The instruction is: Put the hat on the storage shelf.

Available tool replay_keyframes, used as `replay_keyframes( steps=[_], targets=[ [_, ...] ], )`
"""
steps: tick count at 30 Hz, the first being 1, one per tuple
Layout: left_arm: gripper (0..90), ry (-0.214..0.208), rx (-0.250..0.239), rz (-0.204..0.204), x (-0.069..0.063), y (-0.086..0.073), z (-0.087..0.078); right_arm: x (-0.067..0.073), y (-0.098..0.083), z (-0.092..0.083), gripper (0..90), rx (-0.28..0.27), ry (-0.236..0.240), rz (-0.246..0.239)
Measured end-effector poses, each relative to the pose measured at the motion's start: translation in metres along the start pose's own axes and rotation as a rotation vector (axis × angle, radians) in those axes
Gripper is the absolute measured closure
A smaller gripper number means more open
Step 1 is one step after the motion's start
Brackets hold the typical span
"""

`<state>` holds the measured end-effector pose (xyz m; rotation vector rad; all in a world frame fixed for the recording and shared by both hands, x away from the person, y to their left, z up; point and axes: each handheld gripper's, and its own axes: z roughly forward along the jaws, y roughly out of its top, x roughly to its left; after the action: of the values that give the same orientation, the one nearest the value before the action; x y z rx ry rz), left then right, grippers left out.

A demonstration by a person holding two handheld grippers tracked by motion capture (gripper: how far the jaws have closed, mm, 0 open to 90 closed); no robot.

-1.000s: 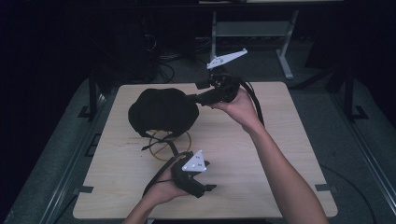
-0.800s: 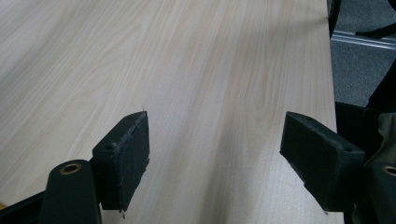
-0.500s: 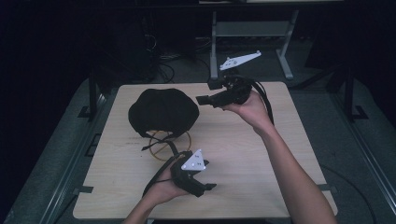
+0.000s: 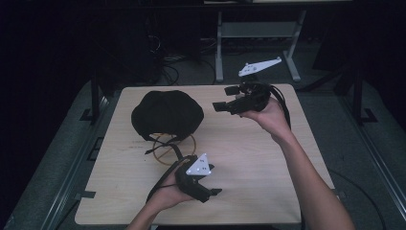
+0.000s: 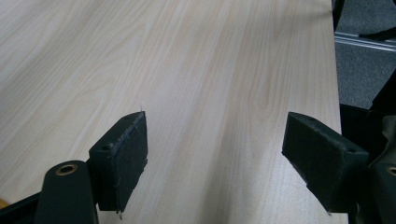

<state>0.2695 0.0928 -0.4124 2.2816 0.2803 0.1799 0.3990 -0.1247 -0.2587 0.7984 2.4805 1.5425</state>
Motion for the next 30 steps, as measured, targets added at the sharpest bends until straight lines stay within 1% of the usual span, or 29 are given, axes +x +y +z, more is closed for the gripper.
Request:
replay_keyframes(
  steps=[1,3,8,9,12,14,20,21,26,29,30],
  targets=[
    [22.2,0.001,-0.002,-0.002,-0.001,0.0,0.0,-0.001,-0.001,-0.001,17.1,-0.002,-0.002,-0.005],
    [22.2,0.001,0.001,0.003,-0.001,0.0,0.001,-0.003,-0.007,-0.007,17.1,-0.006,-0.008,0.002],
    [22.2,0.001,0.002,0.0,0.0,0.0,0.001,-0.008,-0.017,-0.017,16.8,0.002,-0.025,0.01],
    [22.2,0.004,0.002,0.002,0.0,0.0,0.001,-0.009,-0.02,-0.019,16.8,0.004,-0.026,0.018],
    [22.1,0.003,0.002,-0.002,0.0,0.0,0.001,-0.011,-0.025,-0.023,16.7,0.004,-0.032,0.019],
    [22.2,0.001,0.001,-0.006,0.0,-0.001,0.001,-0.013,-0.031,-0.028,16.1,0.003,-0.035,0.028],
    [22.1,0.0,0.003,-0.01,0.001,-0.001,0.001,-0.014,-0.04,-0.032,16.0,0.009,-0.036,0.025],
    [22.1,0.001,-0.002,-0.02,0.001,-0.002,0.001,-0.014,-0.044,-0.034,16.0,0.011,-0.034,0.03],
    [22.1,0.001,0.001,-0.02,0.002,-0.002,0.0,-0.015,-0.051,-0.038,16.0,0.013,-0.038,0.027],
    [22.0,0.001,-0.001,-0.025,0.002,-0.002,0.0,-0.017,-0.059,-0.044,16.0,0.016,-0.044,0.041],
    [22.0,0.001,-0.001,-0.025,0.002,-0.002,0.0,-0.017,-0.059,-0.044,16.0,0.016,-0.044,0.041]
  ],
)
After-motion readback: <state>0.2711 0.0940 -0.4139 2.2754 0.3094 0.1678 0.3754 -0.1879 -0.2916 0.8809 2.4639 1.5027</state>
